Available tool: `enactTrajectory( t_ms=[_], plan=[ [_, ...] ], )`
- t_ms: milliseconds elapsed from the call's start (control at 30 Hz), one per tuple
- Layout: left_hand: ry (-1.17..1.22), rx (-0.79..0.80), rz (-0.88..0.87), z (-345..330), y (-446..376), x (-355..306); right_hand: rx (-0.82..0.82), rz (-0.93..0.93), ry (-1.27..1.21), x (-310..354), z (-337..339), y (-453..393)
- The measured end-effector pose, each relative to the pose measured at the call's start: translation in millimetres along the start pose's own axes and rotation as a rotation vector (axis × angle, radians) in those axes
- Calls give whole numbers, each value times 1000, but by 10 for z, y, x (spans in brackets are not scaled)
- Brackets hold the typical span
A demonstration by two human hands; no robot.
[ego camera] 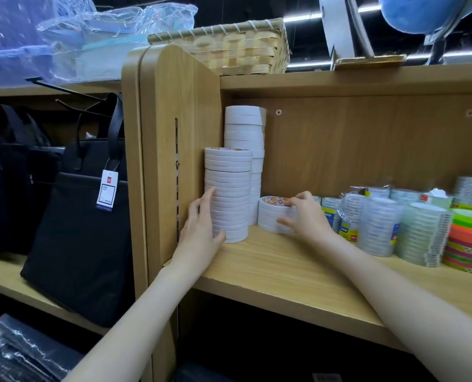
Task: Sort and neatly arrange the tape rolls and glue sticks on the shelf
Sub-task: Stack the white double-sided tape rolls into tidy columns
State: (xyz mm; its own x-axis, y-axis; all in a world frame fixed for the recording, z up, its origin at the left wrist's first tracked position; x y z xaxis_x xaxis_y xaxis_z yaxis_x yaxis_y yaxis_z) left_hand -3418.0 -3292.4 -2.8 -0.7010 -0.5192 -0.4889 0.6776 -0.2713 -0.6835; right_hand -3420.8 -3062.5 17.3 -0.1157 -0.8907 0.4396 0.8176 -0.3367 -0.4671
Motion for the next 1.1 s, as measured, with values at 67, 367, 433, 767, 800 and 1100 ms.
enactTrajectory(
  t_ms=[67,367,433,767,800,1100],
  plan=[
    [6,0,-1,-4,6,4,34,46,158,30,-42,18],
    [79,19,38,1,-6,29,110,50,238,52,-90,31],
    [143,8,91,22,-30,68,109,67,224,56,-51,16],
    [-4,38,126,-12,-81,58,421,185,359,187,258,-23],
    [3,44,137,-7,-88,57,472,171,380,195,298,2],
    [121,105,128,-192,-179,-155,552,149,343,-3,674,385]
  ],
)
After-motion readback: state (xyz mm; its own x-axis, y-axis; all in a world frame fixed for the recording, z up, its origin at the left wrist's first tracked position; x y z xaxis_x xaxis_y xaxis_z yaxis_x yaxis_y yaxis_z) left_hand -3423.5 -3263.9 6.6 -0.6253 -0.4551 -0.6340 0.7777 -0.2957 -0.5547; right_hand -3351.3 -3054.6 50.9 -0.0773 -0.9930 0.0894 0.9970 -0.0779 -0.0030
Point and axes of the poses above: each hand's wrist, its own y-axis away from the middle knuckle, its own z-axis out of the back of the hand, x = y × z, the point moved 3 cm from there along -y, towards the middle knuckle, and after that the axes turned 6 degrees about -z, right-handed, at the moved point
